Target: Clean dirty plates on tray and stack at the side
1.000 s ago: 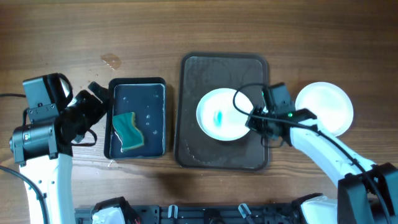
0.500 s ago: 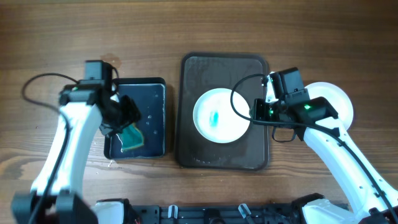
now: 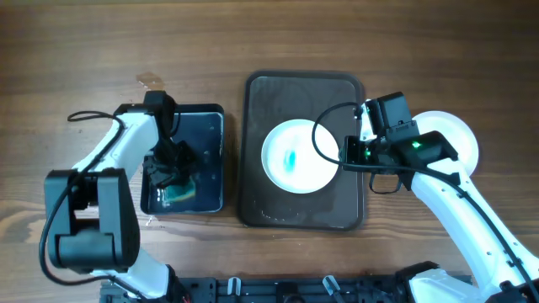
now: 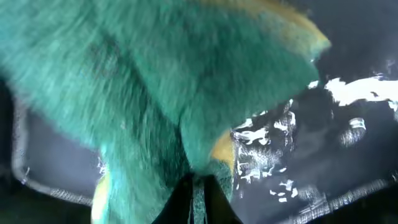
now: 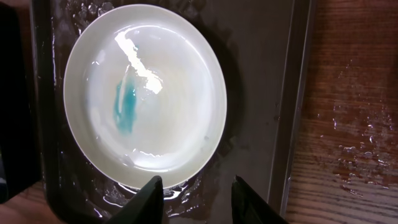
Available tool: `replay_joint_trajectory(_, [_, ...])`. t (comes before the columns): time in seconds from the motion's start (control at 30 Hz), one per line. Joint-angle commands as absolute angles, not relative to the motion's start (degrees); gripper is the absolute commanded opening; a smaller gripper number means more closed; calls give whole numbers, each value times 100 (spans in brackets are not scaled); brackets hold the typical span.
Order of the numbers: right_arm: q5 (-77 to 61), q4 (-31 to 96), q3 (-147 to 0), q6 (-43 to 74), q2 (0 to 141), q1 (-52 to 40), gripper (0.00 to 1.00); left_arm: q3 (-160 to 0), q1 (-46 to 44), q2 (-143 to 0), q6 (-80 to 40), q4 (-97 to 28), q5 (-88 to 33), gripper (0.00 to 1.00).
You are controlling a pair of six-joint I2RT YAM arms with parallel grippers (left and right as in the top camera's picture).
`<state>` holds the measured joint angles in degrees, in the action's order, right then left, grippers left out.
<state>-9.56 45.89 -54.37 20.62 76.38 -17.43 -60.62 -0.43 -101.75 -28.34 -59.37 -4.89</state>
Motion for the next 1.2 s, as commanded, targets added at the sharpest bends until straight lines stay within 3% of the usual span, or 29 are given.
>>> replay_joint_trajectory(0.0, [-854,4606,-5492,1966,7590,-1719,36,-6405,-54,-9411,-2696,-6143,-314,34])
replay_joint_trajectory(0.07, [-854,4606,-5492,1966,7590,-1719,36,-6405,-47,-9026,-2539,-6233,-301,51])
replay_joint_trajectory(0.1, [-854,4606,-5492,1966,7590,-1717,36,-6405,-47,-8921,-2443,-6257,-239,53])
replay_joint_trajectory(0.27, [-854,4617,-5492,1966,7590,-1719,37,-6178,-47,-8860,-2740,-6191,362,45])
replay_joint_trajectory(0.47, [-856,4639,-5492,1973,7590,-1719,37,-5092,-49,-9218,-2941,-4934,478,35])
replay_joint_trajectory(0.53, [-893,4639,-5492,1970,7590,-1719,37,-5006,-49,-9349,-2877,-4670,338,24])
replay_joint_trajectory(0.6, [-895,4639,-5492,1975,7590,-1719,37,-5006,-49,-9393,-2873,-4521,213,4])
replay_joint_trajectory(0.83, [-443,4663,-5492,2633,7590,-1717,37,-5813,-49,-9341,-2416,-5306,-447,4])
replay_joint_trajectory(0.93, [268,4698,-5489,3363,7596,-1717,43,-6436,-49,-9207,-2414,-5787,-445,4])
replay_joint_trajectory(1.17, [-1184,4313,-5489,1503,7850,-1717,44,-6569,-119,-9122,-2416,-5765,-386,4])
